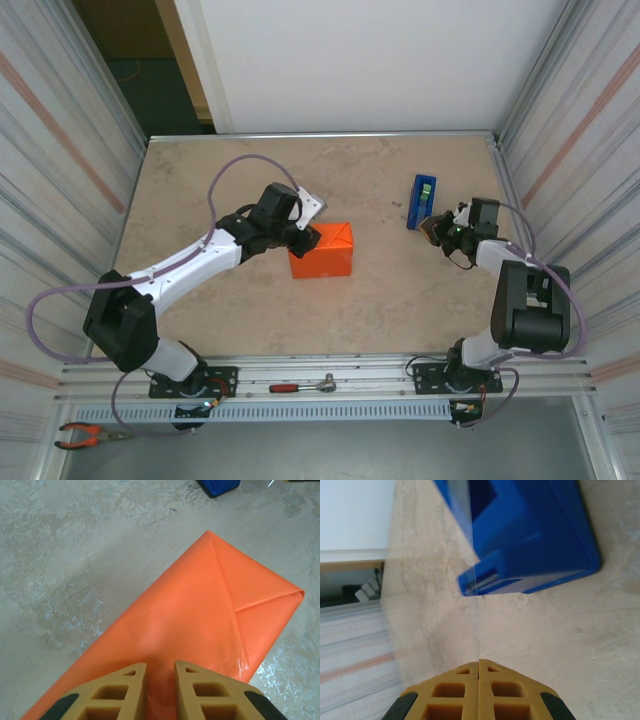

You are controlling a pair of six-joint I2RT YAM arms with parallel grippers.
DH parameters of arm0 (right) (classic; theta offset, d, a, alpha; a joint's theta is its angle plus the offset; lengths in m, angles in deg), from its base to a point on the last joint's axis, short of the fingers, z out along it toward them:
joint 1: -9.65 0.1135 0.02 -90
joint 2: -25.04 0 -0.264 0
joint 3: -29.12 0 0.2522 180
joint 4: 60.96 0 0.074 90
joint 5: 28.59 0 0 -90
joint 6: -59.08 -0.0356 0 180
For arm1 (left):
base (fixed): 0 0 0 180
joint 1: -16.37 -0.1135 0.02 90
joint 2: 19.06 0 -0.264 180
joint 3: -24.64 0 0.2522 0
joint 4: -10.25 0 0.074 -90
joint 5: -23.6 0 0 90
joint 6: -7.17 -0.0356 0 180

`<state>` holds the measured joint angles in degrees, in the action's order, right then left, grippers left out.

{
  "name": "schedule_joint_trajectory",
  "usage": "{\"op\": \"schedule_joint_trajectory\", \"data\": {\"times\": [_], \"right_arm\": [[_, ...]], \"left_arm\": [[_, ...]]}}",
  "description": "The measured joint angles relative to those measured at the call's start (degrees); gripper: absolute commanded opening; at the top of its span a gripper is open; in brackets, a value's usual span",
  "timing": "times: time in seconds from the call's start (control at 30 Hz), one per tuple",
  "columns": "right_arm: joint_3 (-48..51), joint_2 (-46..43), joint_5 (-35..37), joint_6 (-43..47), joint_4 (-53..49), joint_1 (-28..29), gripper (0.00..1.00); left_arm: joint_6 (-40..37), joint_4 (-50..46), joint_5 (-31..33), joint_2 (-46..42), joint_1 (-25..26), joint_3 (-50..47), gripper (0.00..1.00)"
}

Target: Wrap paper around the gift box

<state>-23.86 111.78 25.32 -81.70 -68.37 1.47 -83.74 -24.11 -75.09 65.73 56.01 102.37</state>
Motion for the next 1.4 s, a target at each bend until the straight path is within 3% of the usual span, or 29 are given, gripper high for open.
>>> {"op": "schedule_joint_trajectory", "data": {"times": [0.43, 0.8, 1.1, 1.4], "right_arm": [[-0.44, 12.07, 0.92, -6.32, 12.66, -0.39, 0.00], [-1.79, 15.52, -1.29, -8.81, 14.93, 1.70, 0.00], [-1.38, 14.91, 0.09, -9.14, 15.69, 3.04, 0.00], [-2.05, 7.41, 2.25, -5.88, 7.10, 5.79, 0.00]], "left_arm": [[0.00, 0.63, 0.79, -0.02, 0.24, -0.24, 0.20], [-0.02, 1.07, 0.96, -0.11, 0.24, -0.52, 0.20], [-0.02, 1.22, 0.98, -0.13, 0.24, -0.61, 0.20], [0.00, 1.25, 1.01, -0.17, 0.24, -0.68, 0.20]]}}
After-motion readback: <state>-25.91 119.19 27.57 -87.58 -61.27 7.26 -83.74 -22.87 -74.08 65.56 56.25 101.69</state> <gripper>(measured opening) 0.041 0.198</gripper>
